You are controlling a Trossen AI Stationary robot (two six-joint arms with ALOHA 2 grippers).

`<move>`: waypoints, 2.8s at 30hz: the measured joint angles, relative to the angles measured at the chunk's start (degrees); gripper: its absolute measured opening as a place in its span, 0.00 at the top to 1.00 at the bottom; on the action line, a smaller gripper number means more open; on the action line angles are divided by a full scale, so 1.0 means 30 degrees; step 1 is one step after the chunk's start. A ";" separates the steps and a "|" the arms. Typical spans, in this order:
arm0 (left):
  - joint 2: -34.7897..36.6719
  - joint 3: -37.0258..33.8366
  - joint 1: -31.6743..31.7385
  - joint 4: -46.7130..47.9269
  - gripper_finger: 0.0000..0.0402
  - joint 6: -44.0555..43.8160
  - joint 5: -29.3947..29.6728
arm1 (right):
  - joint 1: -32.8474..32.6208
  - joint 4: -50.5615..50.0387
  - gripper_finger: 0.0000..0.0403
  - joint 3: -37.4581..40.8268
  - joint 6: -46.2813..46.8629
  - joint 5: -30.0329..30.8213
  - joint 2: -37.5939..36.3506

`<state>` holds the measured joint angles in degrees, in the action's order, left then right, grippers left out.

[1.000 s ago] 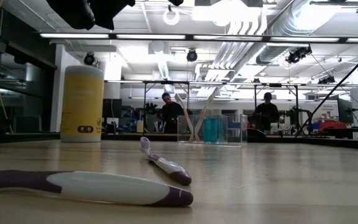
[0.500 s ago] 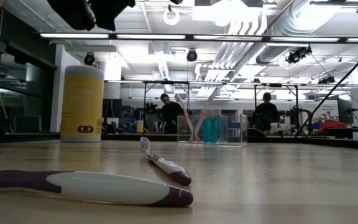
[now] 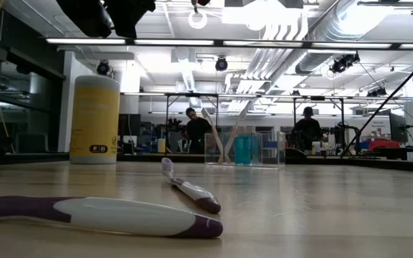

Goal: Pick & Place toothbrushing station
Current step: Put the orange toothbrush into the transparent organizer

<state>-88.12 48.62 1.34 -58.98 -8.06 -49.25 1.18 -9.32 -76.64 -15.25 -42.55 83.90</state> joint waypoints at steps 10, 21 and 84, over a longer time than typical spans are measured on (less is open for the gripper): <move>0.0007 0.0000 0.0051 0.0057 0.93 0.0077 0.0532 | -0.0398 -0.0140 0.73 0.0000 0.0164 0.0959 0.0000; 0.0015 0.0000 -0.0222 0.0373 0.93 -0.0318 0.0627 | -0.0527 -0.1136 0.73 0.0000 0.0459 0.2725 -0.0109; 0.0131 -0.0015 -0.0168 0.3015 0.93 0.2261 0.7031 | 0.0485 0.1707 0.73 0.2754 0.0648 0.3193 -0.0984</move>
<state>-87.72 48.58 0.84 -49.93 -1.28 -28.16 2.63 -4.19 -68.38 -13.30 -32.97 80.95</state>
